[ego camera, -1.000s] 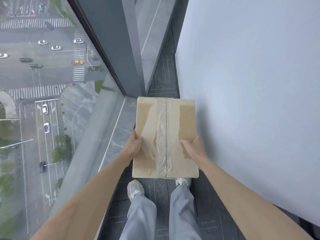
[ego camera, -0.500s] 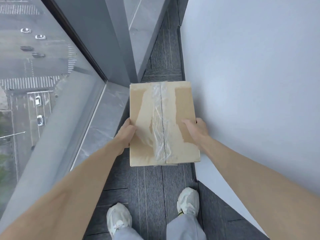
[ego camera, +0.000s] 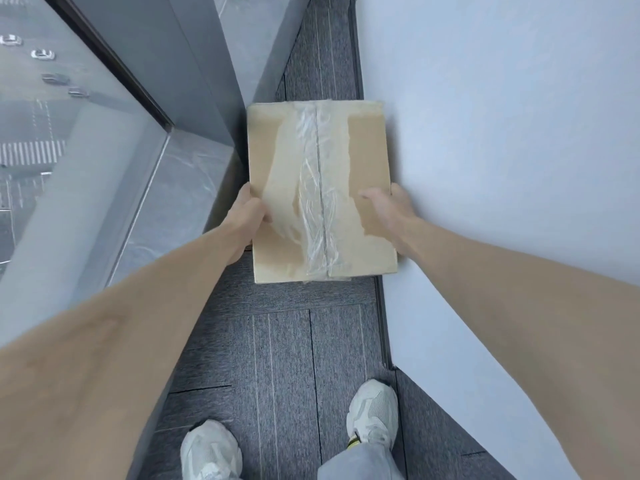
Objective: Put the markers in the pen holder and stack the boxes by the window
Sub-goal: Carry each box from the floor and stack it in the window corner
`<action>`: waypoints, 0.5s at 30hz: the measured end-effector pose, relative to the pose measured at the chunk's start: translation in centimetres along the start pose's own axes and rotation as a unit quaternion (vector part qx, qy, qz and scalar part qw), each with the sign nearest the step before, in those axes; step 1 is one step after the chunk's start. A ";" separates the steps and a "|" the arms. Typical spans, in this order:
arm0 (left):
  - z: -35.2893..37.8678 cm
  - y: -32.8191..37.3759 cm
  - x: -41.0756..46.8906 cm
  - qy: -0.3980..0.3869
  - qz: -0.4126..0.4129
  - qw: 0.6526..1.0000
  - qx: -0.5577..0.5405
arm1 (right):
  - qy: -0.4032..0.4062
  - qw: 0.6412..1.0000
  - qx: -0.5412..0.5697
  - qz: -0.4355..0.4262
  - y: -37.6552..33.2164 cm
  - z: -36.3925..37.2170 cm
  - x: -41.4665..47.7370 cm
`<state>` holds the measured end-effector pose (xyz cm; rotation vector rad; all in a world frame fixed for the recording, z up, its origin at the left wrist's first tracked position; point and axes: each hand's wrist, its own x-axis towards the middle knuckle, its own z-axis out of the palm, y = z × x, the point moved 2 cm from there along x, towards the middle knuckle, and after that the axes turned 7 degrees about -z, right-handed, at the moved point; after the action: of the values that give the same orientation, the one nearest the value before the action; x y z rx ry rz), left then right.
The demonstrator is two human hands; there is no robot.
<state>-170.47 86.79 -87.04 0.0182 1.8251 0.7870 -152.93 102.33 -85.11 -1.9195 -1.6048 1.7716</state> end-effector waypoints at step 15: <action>0.8 2.2 1.9 0.004 -0.012 0.999 0.038 | -0.025 0.998 -0.044 -0.033 -1.1 1.2 2.1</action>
<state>-171.39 89.65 -87.64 0.0430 1.8584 0.7006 -155.02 103.65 -86.24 -1.8488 -1.7705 1.7663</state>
